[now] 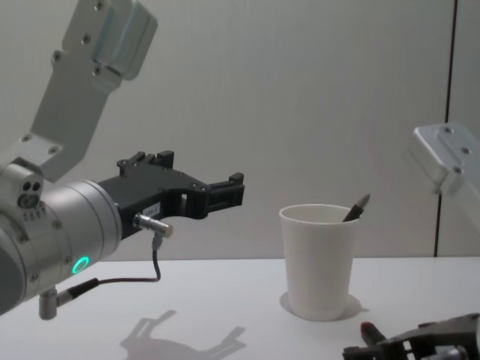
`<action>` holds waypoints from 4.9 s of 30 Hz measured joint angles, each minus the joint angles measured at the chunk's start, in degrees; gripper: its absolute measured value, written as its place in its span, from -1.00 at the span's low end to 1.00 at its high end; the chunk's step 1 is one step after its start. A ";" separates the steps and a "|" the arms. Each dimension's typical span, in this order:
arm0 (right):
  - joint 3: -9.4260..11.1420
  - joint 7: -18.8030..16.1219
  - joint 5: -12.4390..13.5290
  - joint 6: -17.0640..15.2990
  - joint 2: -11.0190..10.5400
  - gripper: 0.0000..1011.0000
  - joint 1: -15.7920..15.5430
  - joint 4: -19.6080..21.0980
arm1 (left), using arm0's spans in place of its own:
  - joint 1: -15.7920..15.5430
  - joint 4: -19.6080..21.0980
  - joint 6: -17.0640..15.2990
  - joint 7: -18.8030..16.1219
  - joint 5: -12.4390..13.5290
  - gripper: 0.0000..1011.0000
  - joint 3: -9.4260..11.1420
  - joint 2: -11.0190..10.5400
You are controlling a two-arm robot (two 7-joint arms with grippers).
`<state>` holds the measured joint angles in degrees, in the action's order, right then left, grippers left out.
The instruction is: Place the pen into the pen holder.
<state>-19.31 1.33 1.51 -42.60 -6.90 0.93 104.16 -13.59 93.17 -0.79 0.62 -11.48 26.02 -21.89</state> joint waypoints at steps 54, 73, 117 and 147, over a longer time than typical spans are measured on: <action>1.59 1.63 1.85 -0.81 2.65 0.61 -0.75 -1.22 | 0.00 0.00 0.00 0.00 0.00 0.98 0.00 0.00; 2.27 2.39 2.96 -0.82 3.21 0.36 -0.96 -1.21 | 0.00 0.00 0.00 0.00 0.00 0.98 0.00 0.00; 3.06 2.97 3.70 -0.65 3.80 -0.22 -1.25 -1.15 | 0.00 0.00 0.00 0.00 0.00 0.98 0.00 0.00; 3.06 2.42 3.22 -0.32 3.88 -0.65 -1.23 -1.16 | 0.00 0.00 0.00 0.00 0.00 0.98 0.00 0.00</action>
<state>-16.26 3.75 4.72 -42.92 -3.02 -0.30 103.00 -13.59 93.17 -0.79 0.62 -11.48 26.03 -21.89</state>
